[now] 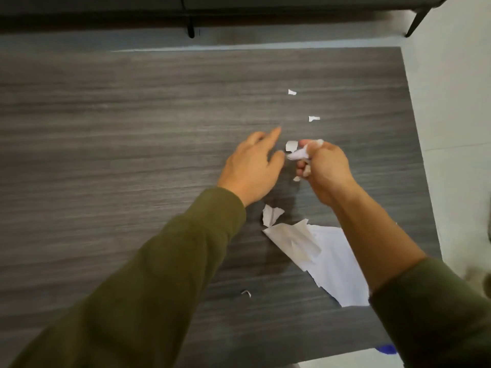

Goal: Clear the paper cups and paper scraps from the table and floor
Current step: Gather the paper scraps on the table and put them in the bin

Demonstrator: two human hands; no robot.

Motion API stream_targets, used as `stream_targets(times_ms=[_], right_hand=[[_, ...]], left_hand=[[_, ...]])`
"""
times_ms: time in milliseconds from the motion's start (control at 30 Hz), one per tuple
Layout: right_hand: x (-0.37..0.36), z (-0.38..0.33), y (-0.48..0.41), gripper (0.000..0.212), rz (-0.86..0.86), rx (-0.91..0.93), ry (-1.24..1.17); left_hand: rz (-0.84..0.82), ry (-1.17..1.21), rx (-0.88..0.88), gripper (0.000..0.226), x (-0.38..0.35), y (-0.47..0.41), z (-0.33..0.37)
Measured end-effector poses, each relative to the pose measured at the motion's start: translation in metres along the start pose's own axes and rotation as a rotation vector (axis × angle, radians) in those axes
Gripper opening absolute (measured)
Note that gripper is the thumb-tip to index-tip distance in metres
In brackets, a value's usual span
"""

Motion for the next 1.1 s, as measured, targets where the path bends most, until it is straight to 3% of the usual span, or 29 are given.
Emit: stream_targets(times_ms=[133, 267, 367, 467, 633, 733, 833, 933, 1100], right_hand=[[0.022, -0.026, -0.012, 0.022, 0.095, 0.108, 0.268], [0.026, -0.031, -0.031, 0.008, 0.049, 0.171, 0.538], [0.025, -0.019, -0.048, 0.034, -0.024, 0.146, 0.809], [0.018, -0.014, -0.058, 0.039, -0.087, 0.196, 0.947], [0.013, -0.011, -0.069, 0.013, -0.124, 0.268, 1.003], [0.028, -0.022, -0.076, 0.008, -0.074, 0.294, 0.821], [0.049, -0.038, -0.084, 0.013, -0.03, 0.3, 0.67], [0.062, -0.042, -0.093, 0.023, -0.009, 0.274, 0.7], [0.072, -0.04, -0.101, 0.021, 0.065, 0.265, 0.758]], left_hand=[[0.088, 0.027, 0.142, 0.03, 0.007, -0.015, -0.004], [0.105, 0.137, 0.173, 0.027, 0.002, -0.036, -0.002], [0.127, 0.132, 0.179, 0.028, -0.004, -0.051, -0.008], [0.196, 0.127, 0.175, 0.028, -0.005, -0.061, -0.016], [0.317, 0.13, 0.164, 0.026, 0.006, -0.075, -0.02], [0.349, 0.071, 0.116, 0.029, 0.017, -0.094, -0.007], [0.317, 0.037, 0.05, 0.039, 0.024, -0.12, 0.01], [0.249, -0.001, 0.078, 0.042, 0.024, -0.145, 0.011], [0.331, 0.022, 0.149, 0.016, 0.029, -0.16, 0.004]])
Point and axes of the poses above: each hand's wrist, its own y-axis away from the middle knuckle, its own x-axis out of the back of the hand, z = x × y, the point moved 6 cm from there along -y, towards the middle knuckle, and after that the axes turned 15 degrees about -z, right-handed, at the moved point
